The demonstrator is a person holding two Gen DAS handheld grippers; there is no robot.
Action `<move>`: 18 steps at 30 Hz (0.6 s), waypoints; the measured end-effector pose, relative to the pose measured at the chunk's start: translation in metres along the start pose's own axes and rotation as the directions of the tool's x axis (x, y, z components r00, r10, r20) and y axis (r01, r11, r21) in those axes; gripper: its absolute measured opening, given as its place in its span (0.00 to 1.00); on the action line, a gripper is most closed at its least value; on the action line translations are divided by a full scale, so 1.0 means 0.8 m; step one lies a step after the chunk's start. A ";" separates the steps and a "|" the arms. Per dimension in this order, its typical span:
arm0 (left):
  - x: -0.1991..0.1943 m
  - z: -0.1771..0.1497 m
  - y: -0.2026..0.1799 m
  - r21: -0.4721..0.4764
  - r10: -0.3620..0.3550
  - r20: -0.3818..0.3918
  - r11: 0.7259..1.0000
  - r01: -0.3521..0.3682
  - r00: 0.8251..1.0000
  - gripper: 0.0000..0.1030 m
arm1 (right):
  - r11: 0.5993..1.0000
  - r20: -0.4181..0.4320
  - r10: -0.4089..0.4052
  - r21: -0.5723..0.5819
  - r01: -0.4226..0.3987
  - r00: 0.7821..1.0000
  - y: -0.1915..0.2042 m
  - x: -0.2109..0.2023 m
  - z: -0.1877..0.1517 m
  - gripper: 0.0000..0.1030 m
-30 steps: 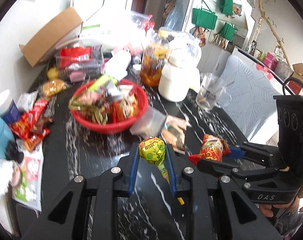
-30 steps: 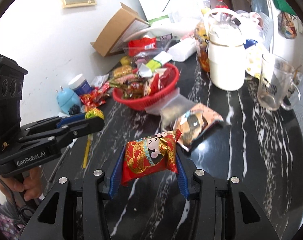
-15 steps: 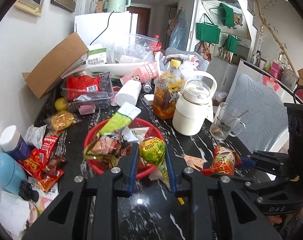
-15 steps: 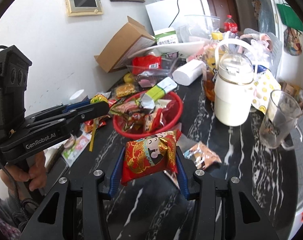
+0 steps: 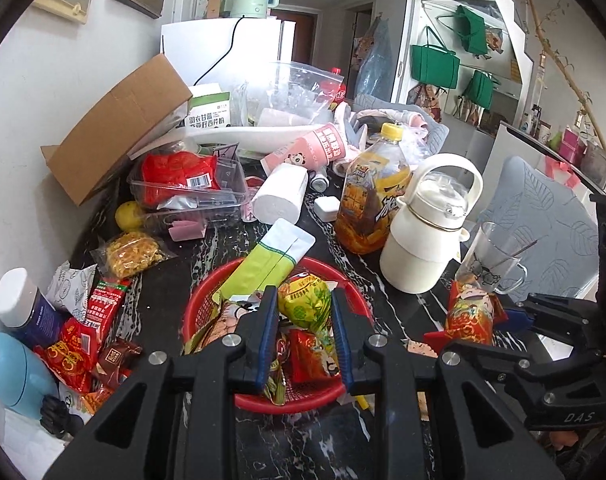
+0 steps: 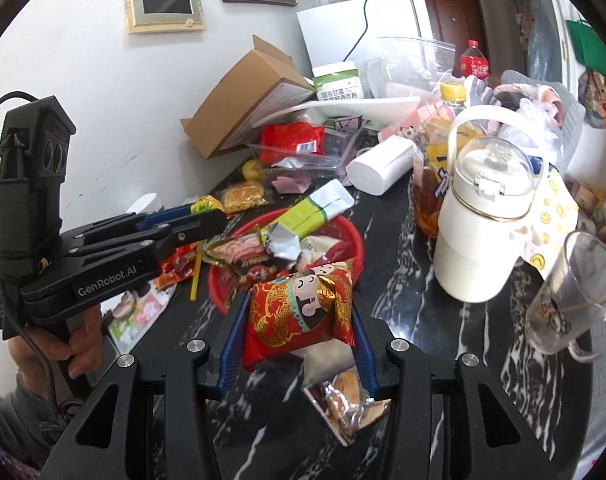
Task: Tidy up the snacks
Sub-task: 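Carry the lollipop and the red packet over the red basket with both grippers, then lower the lollipop into the basket and open the left gripper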
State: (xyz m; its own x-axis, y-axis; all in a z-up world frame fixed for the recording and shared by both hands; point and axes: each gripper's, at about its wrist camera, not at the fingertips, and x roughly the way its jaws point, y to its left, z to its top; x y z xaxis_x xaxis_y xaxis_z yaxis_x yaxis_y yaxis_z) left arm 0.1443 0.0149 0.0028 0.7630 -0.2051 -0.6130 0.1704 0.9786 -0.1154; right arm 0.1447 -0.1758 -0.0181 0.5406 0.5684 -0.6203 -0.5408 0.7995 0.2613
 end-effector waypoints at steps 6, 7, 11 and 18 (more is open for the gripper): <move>0.024 -0.004 0.005 0.002 0.003 -0.018 1.000 -0.003 1.000 0.25 | 1.000 -0.008 0.000 -0.005 0.000 1.000 -0.006 0.012 0.010 0.45; 0.028 -0.006 0.006 0.001 0.005 -0.017 1.000 -0.005 1.000 0.25 | 1.000 -0.010 0.001 -0.004 -0.001 1.000 -0.008 0.014 0.010 0.45; 0.041 -0.009 0.009 -0.001 -0.003 -0.038 1.000 0.003 0.999 0.25 | 1.000 -0.019 0.001 -0.001 -0.001 1.000 -0.010 0.020 0.010 0.45; 0.051 -0.011 0.012 -0.006 0.055 -0.058 0.998 -0.055 0.997 0.61 | 1.000 -0.040 0.002 0.005 -0.002 0.999 -0.013 0.028 0.009 0.45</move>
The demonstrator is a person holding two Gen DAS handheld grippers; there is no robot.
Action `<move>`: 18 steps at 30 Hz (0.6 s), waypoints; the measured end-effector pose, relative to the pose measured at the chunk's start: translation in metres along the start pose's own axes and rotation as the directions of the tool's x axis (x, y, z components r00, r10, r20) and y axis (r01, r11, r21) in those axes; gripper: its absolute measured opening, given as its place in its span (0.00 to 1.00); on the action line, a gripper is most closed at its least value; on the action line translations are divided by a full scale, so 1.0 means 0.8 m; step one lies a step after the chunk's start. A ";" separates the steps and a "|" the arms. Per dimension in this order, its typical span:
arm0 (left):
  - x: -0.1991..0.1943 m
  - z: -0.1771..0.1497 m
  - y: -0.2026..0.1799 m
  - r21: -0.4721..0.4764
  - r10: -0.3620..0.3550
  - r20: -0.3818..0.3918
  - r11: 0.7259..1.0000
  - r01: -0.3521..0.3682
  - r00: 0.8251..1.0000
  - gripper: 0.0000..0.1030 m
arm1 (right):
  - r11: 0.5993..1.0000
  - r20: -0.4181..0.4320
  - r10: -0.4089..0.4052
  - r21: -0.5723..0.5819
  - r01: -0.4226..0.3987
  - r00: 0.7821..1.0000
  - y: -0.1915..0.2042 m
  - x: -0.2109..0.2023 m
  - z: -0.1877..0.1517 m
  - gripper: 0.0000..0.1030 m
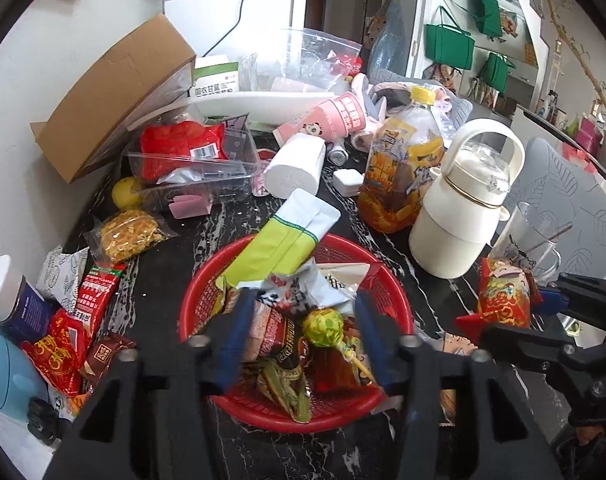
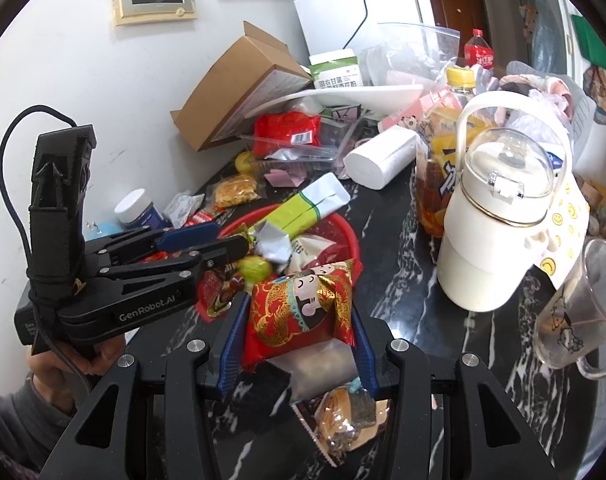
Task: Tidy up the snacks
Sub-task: 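Lower the lollipop into the basket and open the left gripper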
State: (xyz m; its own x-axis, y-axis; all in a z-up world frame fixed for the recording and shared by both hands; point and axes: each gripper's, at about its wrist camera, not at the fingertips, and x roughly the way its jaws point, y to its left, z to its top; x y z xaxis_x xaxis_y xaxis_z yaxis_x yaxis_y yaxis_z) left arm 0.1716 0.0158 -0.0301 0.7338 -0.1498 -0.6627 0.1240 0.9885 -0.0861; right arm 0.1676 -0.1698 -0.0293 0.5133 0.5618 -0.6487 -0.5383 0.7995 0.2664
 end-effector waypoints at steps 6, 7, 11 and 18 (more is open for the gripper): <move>-0.010 0.003 0.001 0.007 0.031 0.028 0.999 -0.031 0.999 0.73 | 1.000 -0.001 -0.005 -0.005 0.005 1.000 0.002 0.000 0.002 0.45; -0.011 0.004 0.002 0.005 0.028 0.025 1.000 -0.028 0.999 0.73 | 1.000 -0.001 -0.005 -0.006 0.005 1.000 0.002 0.000 0.002 0.45; -0.017 0.003 0.004 -0.007 0.025 0.027 1.000 -0.024 0.999 0.73 | 1.000 0.003 -0.007 -0.009 0.007 1.000 0.004 -0.002 0.004 0.45; -0.035 0.001 0.006 -0.019 0.011 0.032 1.000 -0.010 0.999 0.73 | 1.000 0.013 -0.014 -0.019 0.014 1.000 0.011 -0.010 0.007 0.45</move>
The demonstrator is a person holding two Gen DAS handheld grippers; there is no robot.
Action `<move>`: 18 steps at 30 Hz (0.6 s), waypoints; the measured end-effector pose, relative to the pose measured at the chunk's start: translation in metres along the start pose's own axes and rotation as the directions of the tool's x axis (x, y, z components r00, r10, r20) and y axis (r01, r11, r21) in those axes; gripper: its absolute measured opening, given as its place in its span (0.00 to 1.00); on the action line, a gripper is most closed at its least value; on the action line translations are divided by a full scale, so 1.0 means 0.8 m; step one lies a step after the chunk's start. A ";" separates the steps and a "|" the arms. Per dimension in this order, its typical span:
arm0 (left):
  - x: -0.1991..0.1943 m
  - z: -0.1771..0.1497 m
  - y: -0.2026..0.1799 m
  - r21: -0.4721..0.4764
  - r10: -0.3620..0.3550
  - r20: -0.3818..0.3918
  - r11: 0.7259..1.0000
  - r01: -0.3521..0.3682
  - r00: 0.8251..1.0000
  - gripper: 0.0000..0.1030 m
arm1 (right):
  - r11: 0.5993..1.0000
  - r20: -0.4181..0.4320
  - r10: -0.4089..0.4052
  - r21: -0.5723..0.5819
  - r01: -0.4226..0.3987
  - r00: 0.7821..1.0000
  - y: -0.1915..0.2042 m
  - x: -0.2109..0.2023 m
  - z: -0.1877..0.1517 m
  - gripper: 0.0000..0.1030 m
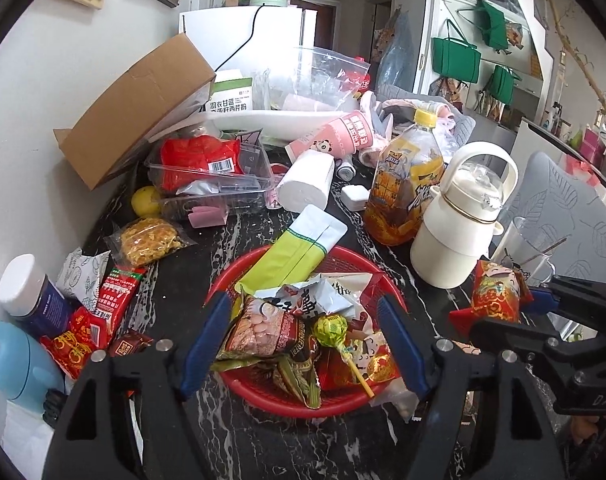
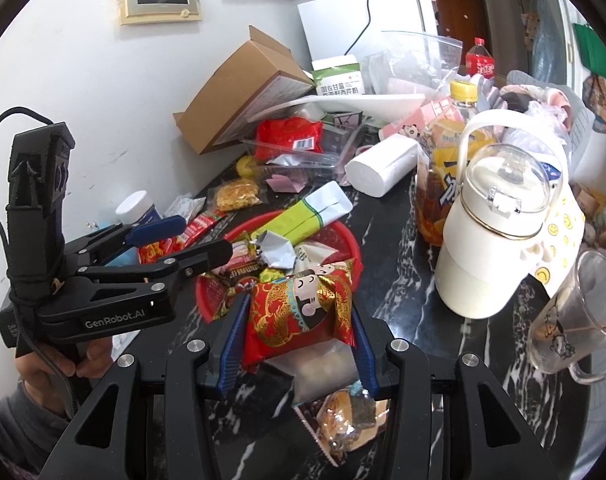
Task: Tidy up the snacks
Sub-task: 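Lower the lollipop into the basket and open the left gripper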
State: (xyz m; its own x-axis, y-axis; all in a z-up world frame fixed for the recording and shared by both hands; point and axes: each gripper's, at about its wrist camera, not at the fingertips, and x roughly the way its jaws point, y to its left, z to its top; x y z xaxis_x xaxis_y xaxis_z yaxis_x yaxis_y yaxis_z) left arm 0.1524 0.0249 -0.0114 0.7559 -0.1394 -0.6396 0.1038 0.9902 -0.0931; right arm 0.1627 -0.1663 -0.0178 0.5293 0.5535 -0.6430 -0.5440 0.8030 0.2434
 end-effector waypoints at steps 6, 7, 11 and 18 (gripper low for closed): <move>-0.025 0.001 0.000 -0.006 -0.004 0.020 1.000 0.005 1.000 0.73 | 1.000 0.024 0.002 -0.003 -0.002 1.000 0.008 -0.012 0.005 0.45; -0.030 0.001 0.000 -0.005 -0.001 0.024 1.000 0.001 1.000 0.73 | 1.000 0.029 0.001 -0.008 -0.001 1.000 0.010 -0.015 0.007 0.45; -0.048 0.003 0.002 -0.007 0.017 0.037 1.000 -0.017 0.999 0.73 | 1.000 0.043 0.003 -0.022 -0.002 0.999 0.018 -0.022 0.014 0.45; -0.073 0.006 0.010 -0.018 0.051 0.064 0.999 -0.050 0.997 0.73 | 0.999 0.047 0.010 -0.051 -0.007 0.999 0.030 -0.022 0.026 0.45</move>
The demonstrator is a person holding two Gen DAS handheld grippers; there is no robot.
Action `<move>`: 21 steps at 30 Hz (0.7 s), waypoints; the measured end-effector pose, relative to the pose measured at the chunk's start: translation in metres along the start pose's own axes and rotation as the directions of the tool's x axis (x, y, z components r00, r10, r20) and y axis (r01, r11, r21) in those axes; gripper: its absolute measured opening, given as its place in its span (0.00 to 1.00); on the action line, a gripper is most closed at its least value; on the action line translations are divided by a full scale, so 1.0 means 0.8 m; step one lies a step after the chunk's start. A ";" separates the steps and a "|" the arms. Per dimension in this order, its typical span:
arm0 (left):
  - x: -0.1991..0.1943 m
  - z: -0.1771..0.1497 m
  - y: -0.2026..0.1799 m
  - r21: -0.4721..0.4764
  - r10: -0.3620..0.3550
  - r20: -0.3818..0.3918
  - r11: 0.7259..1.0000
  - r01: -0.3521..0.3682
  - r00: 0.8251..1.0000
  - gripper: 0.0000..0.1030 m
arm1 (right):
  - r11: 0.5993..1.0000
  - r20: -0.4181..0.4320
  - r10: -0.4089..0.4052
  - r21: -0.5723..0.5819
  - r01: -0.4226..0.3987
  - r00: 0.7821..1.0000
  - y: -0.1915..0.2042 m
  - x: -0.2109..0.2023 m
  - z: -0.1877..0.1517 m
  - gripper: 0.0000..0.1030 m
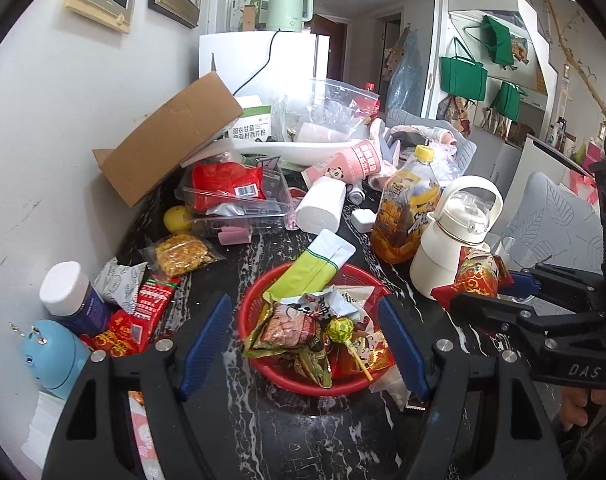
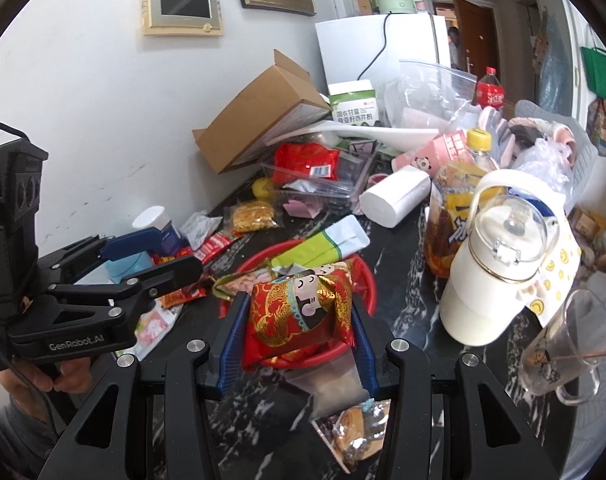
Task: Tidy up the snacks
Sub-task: 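Lower the lollipop into the basket and open the left gripper, then lower the red cartoon packet into the basket and open the right gripper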
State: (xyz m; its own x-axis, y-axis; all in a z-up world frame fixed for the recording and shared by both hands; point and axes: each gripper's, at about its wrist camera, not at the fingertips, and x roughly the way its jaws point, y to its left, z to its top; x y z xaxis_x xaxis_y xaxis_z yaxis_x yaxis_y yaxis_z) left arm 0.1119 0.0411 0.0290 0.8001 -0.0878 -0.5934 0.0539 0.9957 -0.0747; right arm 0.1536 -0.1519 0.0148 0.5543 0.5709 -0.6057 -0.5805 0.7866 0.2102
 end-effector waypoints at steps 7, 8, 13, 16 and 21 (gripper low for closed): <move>-0.004 0.003 0.015 -0.025 0.019 0.004 1.000 -0.019 1.000 0.73 | 1.000 -0.005 -0.004 -0.016 0.004 1.000 0.006 0.012 0.015 0.46; -0.002 0.003 0.018 -0.029 0.022 0.002 0.999 -0.022 1.000 0.73 | 1.000 -0.007 -0.004 -0.017 0.004 1.000 0.006 0.015 0.017 0.46; 0.008 0.003 0.029 -0.038 0.040 -0.011 0.998 -0.040 0.999 0.73 | 1.000 -0.026 -0.006 -0.023 0.006 1.000 0.005 0.036 0.025 0.46; 0.020 0.002 0.038 -0.043 0.053 -0.024 0.998 -0.054 0.998 0.73 | 1.000 -0.045 -0.005 -0.027 0.004 0.999 0.003 0.053 0.028 0.46; 0.041 -0.001 0.052 -0.062 0.059 -0.055 0.996 -0.063 0.997 0.73 | 1.000 -0.081 -0.002 -0.029 0.000 0.997 -0.001 0.087 0.032 0.46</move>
State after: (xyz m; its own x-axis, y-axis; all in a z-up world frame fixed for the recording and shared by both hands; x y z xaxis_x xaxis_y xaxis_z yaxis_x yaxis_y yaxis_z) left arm 0.1403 0.0798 0.0057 0.7676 -0.0299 -0.6402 -0.0335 0.9957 -0.0866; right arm 0.2078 -0.1070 -0.0078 0.5057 0.5484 -0.6660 -0.5979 0.7793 0.1878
